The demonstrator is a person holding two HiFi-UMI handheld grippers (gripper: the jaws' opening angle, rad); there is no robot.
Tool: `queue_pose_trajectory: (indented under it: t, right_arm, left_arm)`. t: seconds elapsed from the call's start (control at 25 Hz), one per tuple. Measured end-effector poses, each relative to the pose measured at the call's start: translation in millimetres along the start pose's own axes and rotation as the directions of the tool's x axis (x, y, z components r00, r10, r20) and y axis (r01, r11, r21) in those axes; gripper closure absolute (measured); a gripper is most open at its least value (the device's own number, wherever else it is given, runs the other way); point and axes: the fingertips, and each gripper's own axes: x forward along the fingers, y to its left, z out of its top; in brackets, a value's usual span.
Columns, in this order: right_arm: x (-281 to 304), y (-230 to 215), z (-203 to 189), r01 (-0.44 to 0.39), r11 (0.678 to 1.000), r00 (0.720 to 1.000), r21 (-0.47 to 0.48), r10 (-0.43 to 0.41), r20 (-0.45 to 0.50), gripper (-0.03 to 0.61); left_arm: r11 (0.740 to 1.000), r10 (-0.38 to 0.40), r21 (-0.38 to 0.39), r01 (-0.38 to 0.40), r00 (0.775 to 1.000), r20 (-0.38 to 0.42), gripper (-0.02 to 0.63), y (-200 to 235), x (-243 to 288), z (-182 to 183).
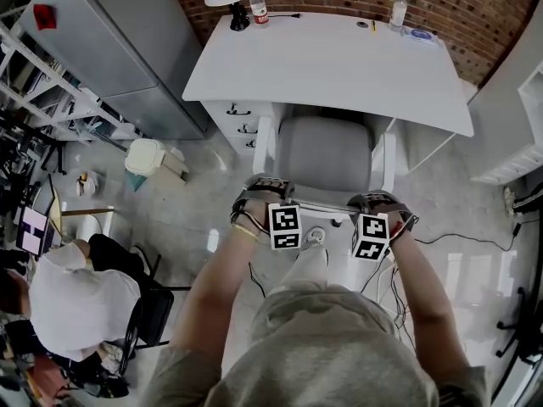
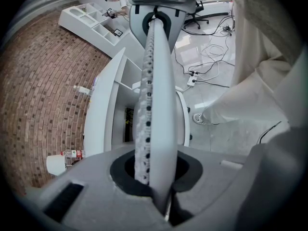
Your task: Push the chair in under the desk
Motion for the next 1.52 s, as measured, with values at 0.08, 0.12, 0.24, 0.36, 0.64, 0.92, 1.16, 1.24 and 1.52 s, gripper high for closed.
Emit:
queue_pose_trajectory:
  t: [0.08, 0.12, 0.24, 0.36, 0.64, 0.92, 1.16, 1.24, 1.52]
  right_arm:
    - [-1, -1, 1, 0.002, 1.0, 1.0, -0.002, -0.002, -0.001, 0.569]
    - [-2, -1, 1, 0.004, 1.0, 1.0, -0.004, -0.004, -0.003, 0.569]
    - [-2, -1, 0, 0.011, 1.0, 1.0, -0.007, -0.011, -0.005, 0.568]
    - [-2, -1, 0, 0.011, 1.0, 1.0, -0.008, -0.011, -0.002, 0.568]
    - [0, -1, 1, 0.007, 1.0, 1.0, -0.007, -0.007, 0.0, 0.568]
    - [0, -1, 1, 0.035, 0.999, 0.999, -0.005, -0.035, -0.016, 0.568]
    - [0, 0, -6, 0.063, 0.997, 0.994, 0.033, -0.059, -0.09, 0.383]
    - [-6, -1, -3, 0.096, 0.993, 0.993, 0.07, -0.091, -0.073, 0.382]
    - [-23, 1, -5, 0.199, 0.975, 0.978, 0.096, -0.192, -0.078, 0.379]
  left_arm:
    - [1.0, -0.001, 0.0, 0.001, 1.0, 0.0, 0.58, 0, -1, 0]
    - [1.0, -0.001, 0.0, 0.001, 1.0, 0.0, 0.58, 0, -2, -1]
    - [1.0, 0.0, 0.001, 0.0, 1.0, 0.0, 0.58, 0, -2, 0]
    - [1.0, 0.002, 0.0, -0.002, 1.0, 0.001, 0.58, 0, -1, 1]
    - [1.0, 0.003, -0.001, -0.003, 1.0, -0.001, 0.58, 0, 0, -1]
    - [1.0, 0.0, -0.006, 0.0, 1.0, -0.001, 0.578, -3, 0, -2]
    - [0.999, -0.023, -0.036, 0.023, 1.0, 0.004, 0.409, -9, -1, 0]
    - [0.999, -0.011, -0.038, 0.012, 1.0, 0.012, 0.353, -12, -5, 1]
    - [0.994, 0.097, -0.064, -0.094, 0.994, 0.052, 0.324, -2, -24, 6]
